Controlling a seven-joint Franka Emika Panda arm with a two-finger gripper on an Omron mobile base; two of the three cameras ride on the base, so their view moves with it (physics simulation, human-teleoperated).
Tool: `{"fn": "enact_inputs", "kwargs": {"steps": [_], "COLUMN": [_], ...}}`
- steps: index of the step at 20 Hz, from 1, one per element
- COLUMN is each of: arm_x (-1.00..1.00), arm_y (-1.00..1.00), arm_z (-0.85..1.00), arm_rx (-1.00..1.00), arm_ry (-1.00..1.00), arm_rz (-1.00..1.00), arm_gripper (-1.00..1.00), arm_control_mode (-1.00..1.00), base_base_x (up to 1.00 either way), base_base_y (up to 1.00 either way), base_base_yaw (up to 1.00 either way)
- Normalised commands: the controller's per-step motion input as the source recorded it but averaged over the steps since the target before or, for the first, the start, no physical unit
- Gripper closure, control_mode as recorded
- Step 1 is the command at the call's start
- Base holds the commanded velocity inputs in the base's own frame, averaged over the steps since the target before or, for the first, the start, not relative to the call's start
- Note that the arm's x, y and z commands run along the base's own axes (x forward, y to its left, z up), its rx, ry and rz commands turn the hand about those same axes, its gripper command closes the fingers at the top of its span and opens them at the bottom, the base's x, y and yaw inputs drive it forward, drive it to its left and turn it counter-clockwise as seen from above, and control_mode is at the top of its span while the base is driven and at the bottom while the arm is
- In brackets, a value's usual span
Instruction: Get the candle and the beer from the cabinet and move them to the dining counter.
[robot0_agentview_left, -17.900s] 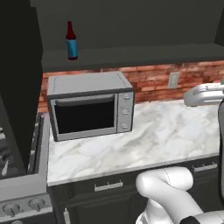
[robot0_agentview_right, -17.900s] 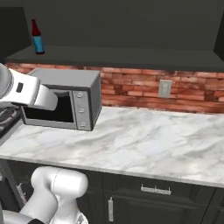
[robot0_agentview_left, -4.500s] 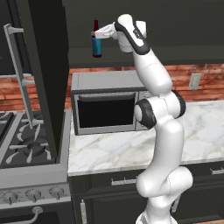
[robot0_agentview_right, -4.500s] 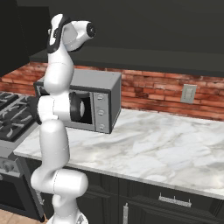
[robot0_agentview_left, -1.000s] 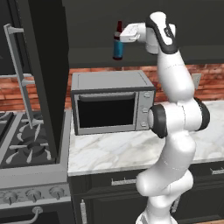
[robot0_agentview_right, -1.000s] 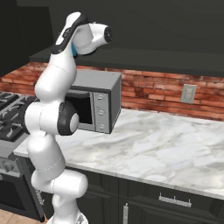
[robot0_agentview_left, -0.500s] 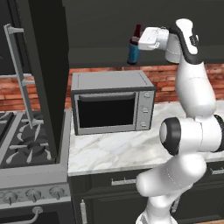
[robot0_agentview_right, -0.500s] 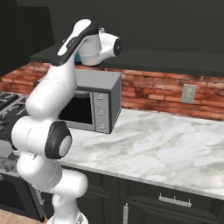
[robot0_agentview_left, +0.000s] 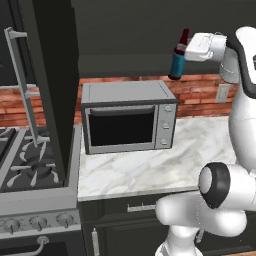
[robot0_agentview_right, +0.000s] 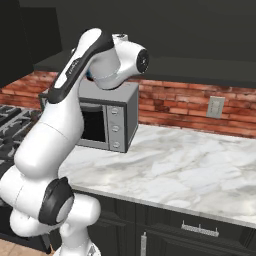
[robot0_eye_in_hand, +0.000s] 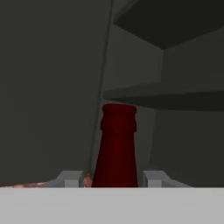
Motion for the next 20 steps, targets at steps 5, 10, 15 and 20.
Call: {"fn": "enact_inputs", "kwargs": {"steps": [5,10,15,20], "arm_x": [-0.97,-0.85,-0.62,-0.46], "arm_y": [-0.7,-0.54,-0.11,0.0], "arm_z": [0.0,-0.08,-0.03,0.0], "arm_rx": [0.0,0.0,0.0,0.0], "arm_ry": [0.04,0.03,0.11,0.16], "arm_rz": [-0.19,-0.25,-0.37,-0.46], "arm_gripper": [1.0,1.0,1.0,1.0], "arm_control_mode": [-1.0,-1.0,-1.0,-1.0], "base_base_x": [0.0,0.0,0.0,0.0], "base_base_y": [0.0,0.0,0.0,0.0], "base_base_yaw": [0.0,0.0,0.0,0.0]}}
